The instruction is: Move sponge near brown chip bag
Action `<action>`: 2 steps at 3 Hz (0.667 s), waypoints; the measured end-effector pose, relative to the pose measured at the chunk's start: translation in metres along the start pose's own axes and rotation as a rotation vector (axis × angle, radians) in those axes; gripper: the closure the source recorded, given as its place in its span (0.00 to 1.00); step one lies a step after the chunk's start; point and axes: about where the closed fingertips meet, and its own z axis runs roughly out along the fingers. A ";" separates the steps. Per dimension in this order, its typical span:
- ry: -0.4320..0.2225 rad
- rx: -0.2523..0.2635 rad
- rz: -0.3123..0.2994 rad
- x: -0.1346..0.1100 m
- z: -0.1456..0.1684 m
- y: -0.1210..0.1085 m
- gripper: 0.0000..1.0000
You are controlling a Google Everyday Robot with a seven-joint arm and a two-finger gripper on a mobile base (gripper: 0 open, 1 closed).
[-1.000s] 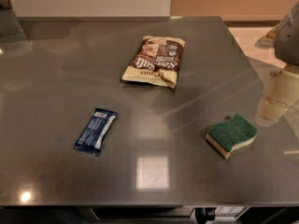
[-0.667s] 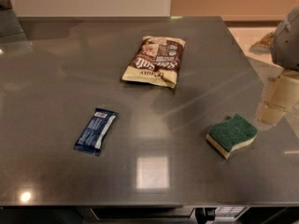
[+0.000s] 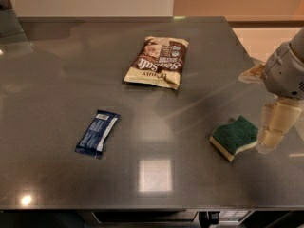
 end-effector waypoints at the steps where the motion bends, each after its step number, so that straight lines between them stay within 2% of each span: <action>1: -0.013 -0.064 -0.041 0.008 0.031 0.009 0.00; 2: -0.023 -0.099 -0.063 0.013 0.054 0.015 0.00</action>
Offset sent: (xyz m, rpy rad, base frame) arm -0.0152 0.0036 -0.0852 0.0350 0.1161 0.1272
